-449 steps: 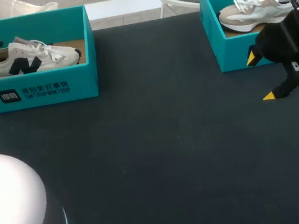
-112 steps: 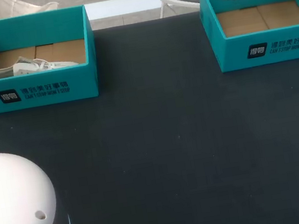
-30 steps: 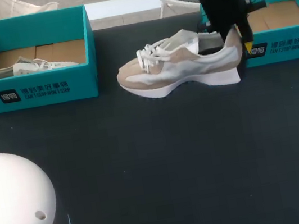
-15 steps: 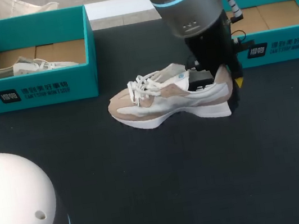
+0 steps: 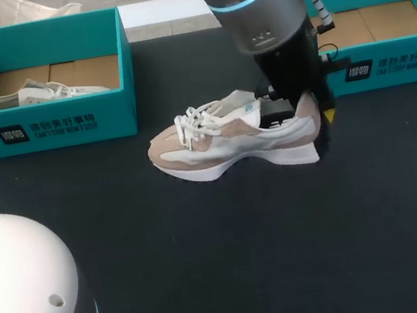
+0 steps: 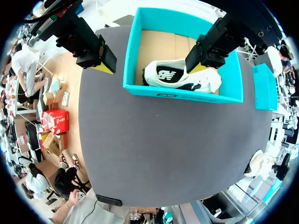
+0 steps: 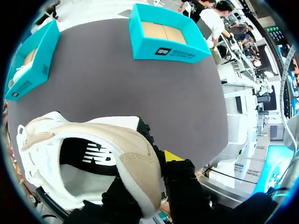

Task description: Take the shoe out of the shoebox, open the shoe tongue, remove and reinsert the insole, then place the shoe into the shoebox

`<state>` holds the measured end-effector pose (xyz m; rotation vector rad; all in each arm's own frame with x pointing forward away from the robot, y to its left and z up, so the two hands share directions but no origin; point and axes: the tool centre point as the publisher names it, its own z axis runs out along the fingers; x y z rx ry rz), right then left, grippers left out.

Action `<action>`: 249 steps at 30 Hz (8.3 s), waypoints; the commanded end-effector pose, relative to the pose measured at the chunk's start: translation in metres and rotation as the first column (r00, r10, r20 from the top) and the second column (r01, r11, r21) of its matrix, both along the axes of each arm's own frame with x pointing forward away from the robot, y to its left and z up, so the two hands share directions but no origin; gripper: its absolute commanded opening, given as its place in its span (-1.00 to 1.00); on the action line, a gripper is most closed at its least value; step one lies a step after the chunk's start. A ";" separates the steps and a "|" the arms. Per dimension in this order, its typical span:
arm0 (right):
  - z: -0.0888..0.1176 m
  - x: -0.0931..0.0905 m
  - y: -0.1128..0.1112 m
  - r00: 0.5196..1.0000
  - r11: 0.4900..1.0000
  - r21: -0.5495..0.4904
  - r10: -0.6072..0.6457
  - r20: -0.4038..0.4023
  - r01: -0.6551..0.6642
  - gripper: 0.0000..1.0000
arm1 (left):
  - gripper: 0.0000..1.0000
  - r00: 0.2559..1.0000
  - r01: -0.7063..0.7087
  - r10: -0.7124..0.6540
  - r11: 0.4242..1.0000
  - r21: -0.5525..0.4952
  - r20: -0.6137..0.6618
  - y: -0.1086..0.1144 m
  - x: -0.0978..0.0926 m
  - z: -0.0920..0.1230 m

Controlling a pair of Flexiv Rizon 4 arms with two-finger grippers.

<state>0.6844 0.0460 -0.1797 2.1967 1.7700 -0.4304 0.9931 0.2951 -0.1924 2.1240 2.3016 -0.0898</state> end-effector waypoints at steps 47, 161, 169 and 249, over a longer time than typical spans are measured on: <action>-0.179 0.021 0.004 0.995 0.993 0.071 0.090 0.032 -0.092 -1.00 | 1.00 1.000 0.001 -0.001 1.000 0.001 0.002 0.000 -0.001 0.000; -0.095 0.027 -0.001 -0.322 -0.390 0.170 0.889 0.325 -0.905 1.00 | 1.00 1.000 0.001 -0.001 1.000 0.001 0.002 0.000 -0.001 0.000; -0.121 0.022 -0.025 -0.272 -0.369 0.109 0.826 0.493 -0.923 1.00 | 1.00 1.000 0.001 -0.001 1.000 0.001 0.002 0.000 -0.001 0.000; -0.220 0.040 0.033 -0.167 -0.377 0.059 0.539 0.826 -0.924 1.00 | 1.00 1.000 0.001 -0.001 1.000 0.001 0.002 0.000 -0.001 0.000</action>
